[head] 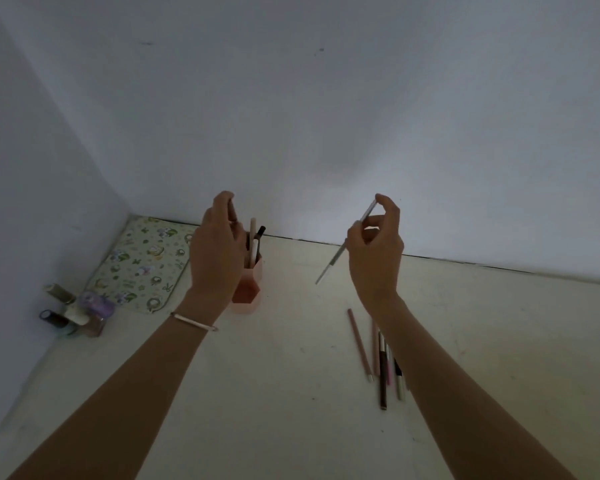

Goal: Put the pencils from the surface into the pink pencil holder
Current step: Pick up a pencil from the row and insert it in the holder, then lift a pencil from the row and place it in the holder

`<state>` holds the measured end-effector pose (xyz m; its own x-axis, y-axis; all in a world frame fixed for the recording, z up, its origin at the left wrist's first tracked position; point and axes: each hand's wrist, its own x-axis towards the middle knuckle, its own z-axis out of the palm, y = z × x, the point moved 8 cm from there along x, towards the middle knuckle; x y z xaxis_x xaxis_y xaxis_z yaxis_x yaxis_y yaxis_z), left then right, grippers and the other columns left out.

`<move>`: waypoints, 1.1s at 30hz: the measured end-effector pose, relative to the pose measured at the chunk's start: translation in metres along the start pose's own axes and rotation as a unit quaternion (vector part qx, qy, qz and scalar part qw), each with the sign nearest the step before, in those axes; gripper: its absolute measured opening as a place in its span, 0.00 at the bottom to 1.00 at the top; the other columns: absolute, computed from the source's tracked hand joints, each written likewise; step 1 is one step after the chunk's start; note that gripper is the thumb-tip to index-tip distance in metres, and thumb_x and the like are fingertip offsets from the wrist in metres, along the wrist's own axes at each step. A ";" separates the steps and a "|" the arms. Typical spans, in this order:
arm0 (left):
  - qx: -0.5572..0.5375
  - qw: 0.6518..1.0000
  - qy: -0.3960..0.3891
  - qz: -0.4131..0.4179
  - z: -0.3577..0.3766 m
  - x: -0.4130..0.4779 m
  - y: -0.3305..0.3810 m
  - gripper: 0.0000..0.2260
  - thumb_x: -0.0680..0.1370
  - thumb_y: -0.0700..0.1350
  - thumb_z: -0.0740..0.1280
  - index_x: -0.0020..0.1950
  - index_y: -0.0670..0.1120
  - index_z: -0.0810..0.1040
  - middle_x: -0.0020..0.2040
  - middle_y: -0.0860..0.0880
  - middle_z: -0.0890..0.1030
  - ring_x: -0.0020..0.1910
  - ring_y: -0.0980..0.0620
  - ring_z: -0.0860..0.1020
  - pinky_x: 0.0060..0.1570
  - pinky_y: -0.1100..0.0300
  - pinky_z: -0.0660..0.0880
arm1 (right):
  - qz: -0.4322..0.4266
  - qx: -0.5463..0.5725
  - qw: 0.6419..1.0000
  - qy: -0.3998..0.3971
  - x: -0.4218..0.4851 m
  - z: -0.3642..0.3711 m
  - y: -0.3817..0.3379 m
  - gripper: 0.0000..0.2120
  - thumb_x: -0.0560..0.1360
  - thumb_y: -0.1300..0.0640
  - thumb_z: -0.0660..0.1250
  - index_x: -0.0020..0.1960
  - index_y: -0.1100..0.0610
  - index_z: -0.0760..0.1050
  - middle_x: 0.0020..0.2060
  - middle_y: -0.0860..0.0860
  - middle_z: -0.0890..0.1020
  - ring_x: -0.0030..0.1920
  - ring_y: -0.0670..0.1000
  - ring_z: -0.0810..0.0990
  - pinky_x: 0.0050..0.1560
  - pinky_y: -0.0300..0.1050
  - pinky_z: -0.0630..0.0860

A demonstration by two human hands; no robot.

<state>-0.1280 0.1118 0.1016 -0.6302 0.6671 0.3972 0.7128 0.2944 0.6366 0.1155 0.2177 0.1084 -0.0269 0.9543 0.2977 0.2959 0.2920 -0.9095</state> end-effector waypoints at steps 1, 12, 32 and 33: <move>0.043 0.999 -0.010 0.017 0.006 0.001 -0.002 0.16 0.77 0.40 0.66 0.65 0.46 0.71 0.50 0.45 0.81 0.49 0.45 0.79 0.49 0.50 0.76 | -0.004 0.009 1.000 -0.003 -0.003 0.005 -0.003 0.21 0.77 0.62 0.62 0.66 0.47 0.64 0.39 0.48 0.79 0.34 0.47 0.81 0.35 0.43 0.80; 0.087 0.993 0.066 0.035 -0.029 0.014 -0.005 0.15 0.73 0.42 0.62 0.60 0.45 0.77 0.60 0.46 0.78 0.65 0.45 0.70 0.61 0.49 0.66 | -0.067 0.046 0.995 -0.062 -0.028 0.076 -0.013 0.16 0.81 0.57 0.61 0.65 0.45 0.61 0.44 0.49 0.82 0.43 0.43 0.83 0.43 0.35 0.80; 0.080 0.956 -0.280 0.017 0.116 -0.093 0.072 0.05 0.78 0.44 0.62 0.47 0.47 0.77 0.42 0.51 0.79 0.43 0.50 0.79 0.40 0.60 0.74 | -0.053 -0.105 0.993 -0.016 -0.005 -0.001 0.024 0.25 0.71 0.69 0.60 0.65 0.50 0.69 0.52 0.45 0.75 0.40 0.43 0.74 0.42 0.40 0.76; 0.108 0.940 -0.324 0.005 0.137 -0.108 0.075 0.07 0.77 0.46 0.62 0.47 0.47 0.78 0.43 0.49 0.80 0.44 0.49 0.80 0.40 0.61 0.73 | -0.039 -0.110 0.993 -0.014 -0.003 -0.014 0.029 0.24 0.71 0.69 0.60 0.64 0.51 0.71 0.51 0.44 0.75 0.40 0.42 0.74 0.42 0.39 0.75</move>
<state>0.0352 0.1557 0.0159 -0.3533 0.9267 -0.1284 0.8077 0.3714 0.4579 0.1376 0.2227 0.0848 -0.0839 0.9317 0.3535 0.4925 0.3472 -0.7981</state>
